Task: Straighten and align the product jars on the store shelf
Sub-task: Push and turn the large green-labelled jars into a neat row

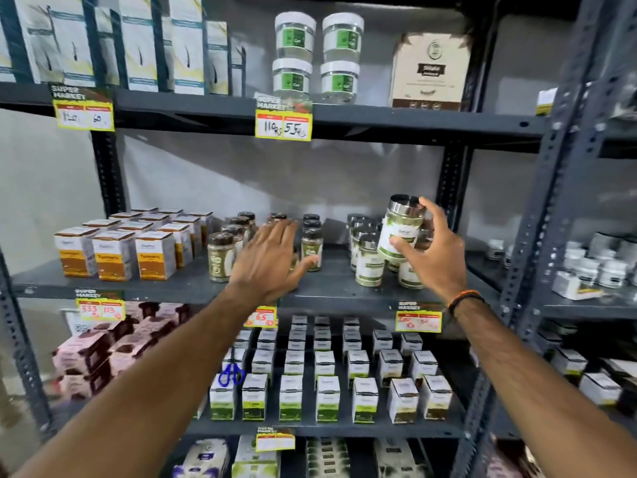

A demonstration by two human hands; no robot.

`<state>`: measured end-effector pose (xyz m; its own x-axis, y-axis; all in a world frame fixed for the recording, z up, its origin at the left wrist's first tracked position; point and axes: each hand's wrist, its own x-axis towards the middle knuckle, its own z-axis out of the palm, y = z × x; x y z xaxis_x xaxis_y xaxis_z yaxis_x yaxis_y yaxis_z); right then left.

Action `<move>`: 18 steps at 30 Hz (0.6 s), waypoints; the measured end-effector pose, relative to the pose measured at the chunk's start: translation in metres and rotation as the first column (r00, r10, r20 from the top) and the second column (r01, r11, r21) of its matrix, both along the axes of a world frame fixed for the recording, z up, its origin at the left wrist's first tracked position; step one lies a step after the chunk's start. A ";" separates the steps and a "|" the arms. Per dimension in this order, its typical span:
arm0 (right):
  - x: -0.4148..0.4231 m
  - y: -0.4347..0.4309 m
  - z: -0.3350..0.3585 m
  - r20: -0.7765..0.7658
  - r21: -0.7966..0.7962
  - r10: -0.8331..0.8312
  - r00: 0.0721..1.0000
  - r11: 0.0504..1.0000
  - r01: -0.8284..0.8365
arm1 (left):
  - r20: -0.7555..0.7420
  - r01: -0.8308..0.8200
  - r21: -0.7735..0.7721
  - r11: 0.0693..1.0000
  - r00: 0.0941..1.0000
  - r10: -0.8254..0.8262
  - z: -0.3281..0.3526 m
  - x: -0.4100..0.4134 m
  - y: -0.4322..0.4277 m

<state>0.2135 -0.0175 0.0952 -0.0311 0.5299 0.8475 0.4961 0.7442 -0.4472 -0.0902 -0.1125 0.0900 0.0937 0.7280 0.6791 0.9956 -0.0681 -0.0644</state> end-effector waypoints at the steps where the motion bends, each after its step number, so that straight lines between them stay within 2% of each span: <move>1: 0.011 0.001 0.002 -0.003 -0.005 -0.006 1.000 1.000 0.006 | -0.003 0.013 -0.008 1.000 1.000 -0.013 -0.003 0.012 0.005; 10: 0.109 0.029 -0.020 0.008 -0.125 -0.098 0.995 0.987 0.098 | -0.014 0.011 -0.224 0.975 1.000 -0.015 -0.054 0.078 0.061; 18: 0.139 0.060 -0.062 0.069 -0.214 -0.175 0.982 0.959 0.186 | 0.059 -0.002 -0.395 0.919 0.998 0.027 -0.088 0.090 0.107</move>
